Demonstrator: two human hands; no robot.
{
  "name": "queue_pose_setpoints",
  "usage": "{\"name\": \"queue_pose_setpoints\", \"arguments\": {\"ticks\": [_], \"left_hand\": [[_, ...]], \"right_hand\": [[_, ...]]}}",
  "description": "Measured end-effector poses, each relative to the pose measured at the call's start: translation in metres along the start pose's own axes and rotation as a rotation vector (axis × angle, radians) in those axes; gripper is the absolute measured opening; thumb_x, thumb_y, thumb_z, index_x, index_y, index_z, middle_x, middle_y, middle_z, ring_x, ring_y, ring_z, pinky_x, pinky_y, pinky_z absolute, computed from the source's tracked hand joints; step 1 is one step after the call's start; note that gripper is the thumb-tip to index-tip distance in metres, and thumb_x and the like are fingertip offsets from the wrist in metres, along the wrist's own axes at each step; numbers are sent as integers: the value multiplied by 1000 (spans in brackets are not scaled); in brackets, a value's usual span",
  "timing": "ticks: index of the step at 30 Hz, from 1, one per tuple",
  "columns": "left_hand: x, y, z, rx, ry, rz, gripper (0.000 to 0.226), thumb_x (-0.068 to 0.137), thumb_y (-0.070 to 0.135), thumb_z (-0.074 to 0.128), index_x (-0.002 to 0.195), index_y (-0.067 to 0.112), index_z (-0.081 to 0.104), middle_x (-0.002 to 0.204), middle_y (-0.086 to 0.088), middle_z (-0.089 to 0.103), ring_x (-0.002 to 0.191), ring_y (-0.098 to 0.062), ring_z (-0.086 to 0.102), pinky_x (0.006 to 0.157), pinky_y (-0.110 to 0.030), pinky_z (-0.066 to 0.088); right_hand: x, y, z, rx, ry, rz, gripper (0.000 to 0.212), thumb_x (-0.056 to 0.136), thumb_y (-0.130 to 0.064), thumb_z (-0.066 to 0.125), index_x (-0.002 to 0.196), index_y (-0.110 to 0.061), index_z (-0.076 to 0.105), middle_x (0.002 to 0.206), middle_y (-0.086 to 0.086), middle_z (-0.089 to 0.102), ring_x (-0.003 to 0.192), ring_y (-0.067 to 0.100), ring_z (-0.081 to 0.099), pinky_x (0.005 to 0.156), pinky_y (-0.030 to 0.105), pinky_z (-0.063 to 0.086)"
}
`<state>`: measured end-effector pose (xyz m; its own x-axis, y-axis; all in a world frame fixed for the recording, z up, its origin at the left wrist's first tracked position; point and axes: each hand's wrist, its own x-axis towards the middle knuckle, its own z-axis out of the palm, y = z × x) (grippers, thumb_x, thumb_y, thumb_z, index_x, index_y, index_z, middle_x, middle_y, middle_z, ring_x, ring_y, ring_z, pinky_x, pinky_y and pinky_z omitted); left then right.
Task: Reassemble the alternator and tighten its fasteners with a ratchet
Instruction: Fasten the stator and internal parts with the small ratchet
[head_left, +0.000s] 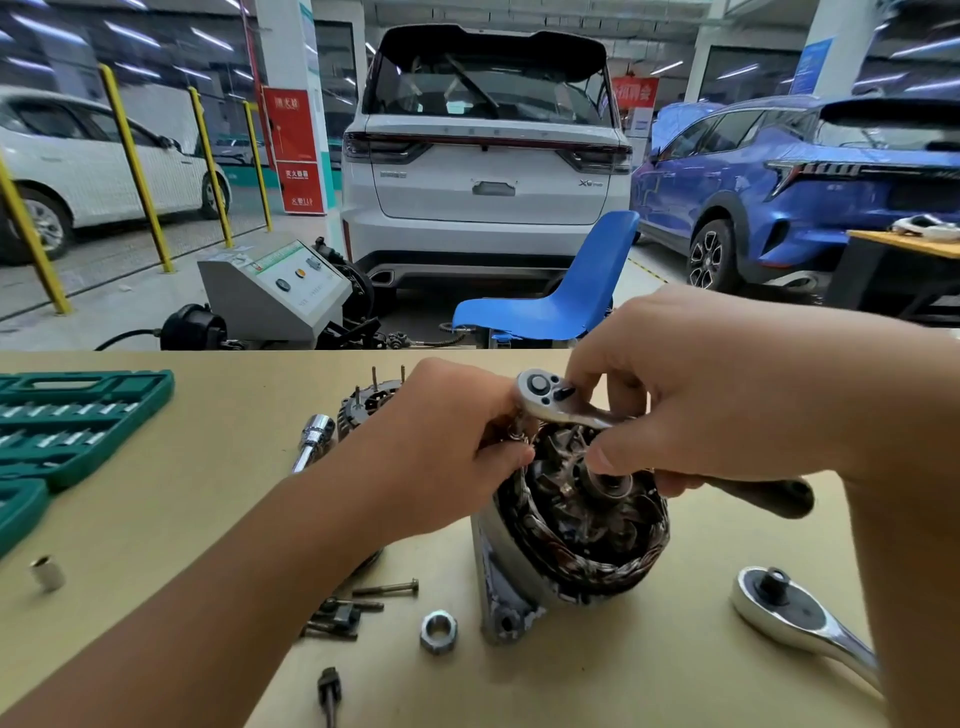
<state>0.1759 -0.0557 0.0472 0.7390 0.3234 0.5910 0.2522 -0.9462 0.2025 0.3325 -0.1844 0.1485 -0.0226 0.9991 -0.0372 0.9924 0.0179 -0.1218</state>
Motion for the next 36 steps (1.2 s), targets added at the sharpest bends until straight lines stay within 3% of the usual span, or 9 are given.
{"name": "queue_pose_setpoints", "arguments": {"ticks": [5, 9, 13, 16, 19, 22, 26, 30, 36], "left_hand": [[0, 2, -1, -41, 23, 9, 7, 87, 30, 68, 82, 30, 62, 68, 21, 56, 65, 0, 54, 57, -11, 32], [2, 11, 7, -227, 225, 5, 20, 87, 33, 74, 86, 14, 77, 67, 13, 63, 60, -9, 53, 58, -18, 41], [4, 7, 9, -264, 182, 40, 19, 85, 25, 77, 77, 8, 71, 64, 11, 57, 58, -10, 49, 57, -27, 42], [2, 1, 11, -332, 215, 9, 15, 85, 23, 78, 80, 9, 73, 64, 14, 58, 57, -9, 51, 55, -27, 43], [1, 1, 13, -385, 217, -7, 10, 87, 18, 77, 87, 8, 79, 68, 4, 68, 60, -16, 58, 56, -34, 49], [2, 1, 10, -355, 160, 26, 11, 87, 18, 76, 83, 8, 76, 67, 6, 65, 60, -14, 56, 57, -32, 47], [0, -7, 8, -407, 142, 5, 15, 87, 19, 75, 79, 7, 71, 66, 8, 59, 60, -12, 51, 57, -28, 43], [-2, -6, 13, -497, 167, -25, 9, 88, 16, 77, 90, 7, 79, 72, 4, 69, 62, -17, 60, 57, -35, 50], [-2, -12, 11, -479, 142, -37, 6, 89, 21, 75, 84, 18, 73, 69, 14, 63, 60, -9, 55, 57, -27, 46]], "right_hand": [[3, 1, 1, -4, 41, 4, 13, 87, -36, 72, 85, -32, 60, 73, -2, 71, 49, 2, 67, 60, 33, 60], [5, -4, 3, -45, 38, 23, 27, 87, -37, 73, 73, -28, 52, 72, -7, 58, 46, 6, 65, 47, 25, 54], [10, -3, 6, -280, 240, -10, 13, 89, -25, 66, 83, -34, 59, 81, -10, 55, 73, 12, 57, 60, 29, 49], [11, -8, 8, -341, 343, -27, 3, 89, -26, 64, 87, -29, 64, 80, -8, 55, 72, 17, 58, 57, 33, 49], [9, -12, 12, -370, 215, 10, 26, 80, -41, 67, 71, -23, 52, 71, -5, 54, 63, 16, 56, 48, 30, 40], [7, -11, 10, -376, 225, 39, 14, 75, -32, 68, 73, -28, 55, 71, -7, 54, 62, 13, 55, 46, 27, 36], [10, -10, 7, -371, 387, 43, 5, 82, -28, 65, 86, -31, 67, 81, -5, 58, 67, 18, 57, 52, 29, 44], [6, -16, 12, -358, 198, 34, 20, 72, -40, 68, 70, -22, 61, 61, -6, 56, 57, 15, 57, 44, 25, 40], [8, -11, 5, -363, 383, 26, 9, 80, -30, 66, 87, -29, 70, 79, -5, 63, 71, 21, 62, 59, 31, 52]]}}
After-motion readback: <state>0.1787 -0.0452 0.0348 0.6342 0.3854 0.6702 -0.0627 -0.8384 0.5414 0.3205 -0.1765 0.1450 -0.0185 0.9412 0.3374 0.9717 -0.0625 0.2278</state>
